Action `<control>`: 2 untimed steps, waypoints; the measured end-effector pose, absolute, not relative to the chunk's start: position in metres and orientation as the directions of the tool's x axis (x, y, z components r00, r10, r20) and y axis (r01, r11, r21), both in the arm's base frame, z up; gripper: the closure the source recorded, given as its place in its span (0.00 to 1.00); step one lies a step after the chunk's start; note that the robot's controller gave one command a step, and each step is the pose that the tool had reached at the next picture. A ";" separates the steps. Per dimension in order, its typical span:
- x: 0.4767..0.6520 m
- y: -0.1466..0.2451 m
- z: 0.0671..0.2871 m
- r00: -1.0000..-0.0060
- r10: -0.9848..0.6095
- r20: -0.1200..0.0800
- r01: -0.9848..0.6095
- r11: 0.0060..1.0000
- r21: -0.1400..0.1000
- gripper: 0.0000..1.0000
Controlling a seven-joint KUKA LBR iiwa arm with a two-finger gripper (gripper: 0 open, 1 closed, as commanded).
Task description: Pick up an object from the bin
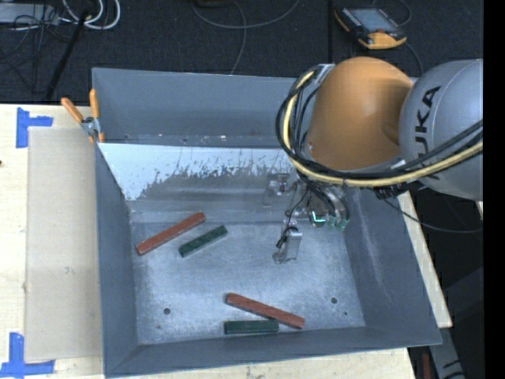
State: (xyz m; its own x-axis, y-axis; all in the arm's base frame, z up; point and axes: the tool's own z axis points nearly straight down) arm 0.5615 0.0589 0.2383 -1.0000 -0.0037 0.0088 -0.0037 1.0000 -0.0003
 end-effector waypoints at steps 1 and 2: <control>0.545 0.074 0.099 -0.973 -0.231 0.009 -0.231 0.973 0.001 0.00; 0.484 0.080 0.071 -0.959 -0.285 -0.004 -0.285 0.959 0.000 0.00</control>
Offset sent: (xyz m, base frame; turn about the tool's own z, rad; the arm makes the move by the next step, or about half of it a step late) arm -0.0144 0.0158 -0.1352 -0.2297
